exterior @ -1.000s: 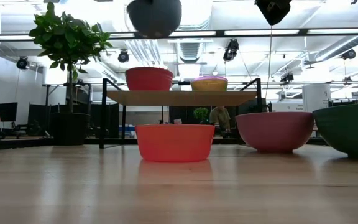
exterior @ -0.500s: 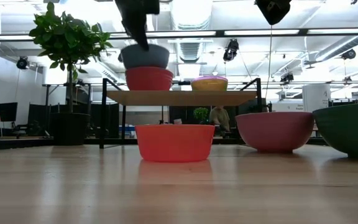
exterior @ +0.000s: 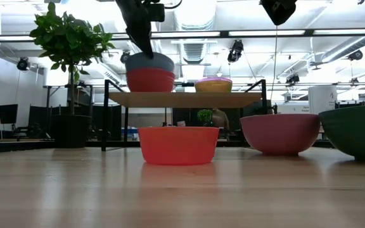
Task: Place and stack bowls onto a shelf
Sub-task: Stack the large blue bowl on top of the large orange bowl on the shelf
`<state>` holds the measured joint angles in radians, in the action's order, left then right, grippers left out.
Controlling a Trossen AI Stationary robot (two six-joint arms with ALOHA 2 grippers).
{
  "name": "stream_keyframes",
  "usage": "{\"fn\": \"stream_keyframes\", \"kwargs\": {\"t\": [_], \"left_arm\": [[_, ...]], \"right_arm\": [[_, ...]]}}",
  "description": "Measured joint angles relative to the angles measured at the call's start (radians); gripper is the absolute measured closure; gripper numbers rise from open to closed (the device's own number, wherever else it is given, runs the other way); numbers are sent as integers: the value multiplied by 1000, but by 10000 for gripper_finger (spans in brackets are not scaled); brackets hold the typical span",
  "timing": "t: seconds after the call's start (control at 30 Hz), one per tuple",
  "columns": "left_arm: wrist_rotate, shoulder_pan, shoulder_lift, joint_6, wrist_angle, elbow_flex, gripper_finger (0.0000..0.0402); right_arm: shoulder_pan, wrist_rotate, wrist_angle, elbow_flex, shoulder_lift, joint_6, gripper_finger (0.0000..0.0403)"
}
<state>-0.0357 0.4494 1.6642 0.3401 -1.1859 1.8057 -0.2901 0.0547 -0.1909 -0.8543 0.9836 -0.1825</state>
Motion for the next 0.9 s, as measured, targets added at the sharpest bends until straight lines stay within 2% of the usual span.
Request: {"fn": "stream_keyframes", "kwargs": {"t": [0.5, 0.67, 0.9], "left_arm": [[20, -4, -13, -12, 28, 19, 284], [129, -4, -14, -2, 43, 44, 285], [133, 5, -28, 31, 146, -7, 317]], "right_arm": [[0, 0, 2, 0, 0, 0, 305], [0, 0, 3, 0, 0, 0, 305], [0, 0, 13, 0, 0, 2, 305]]}}
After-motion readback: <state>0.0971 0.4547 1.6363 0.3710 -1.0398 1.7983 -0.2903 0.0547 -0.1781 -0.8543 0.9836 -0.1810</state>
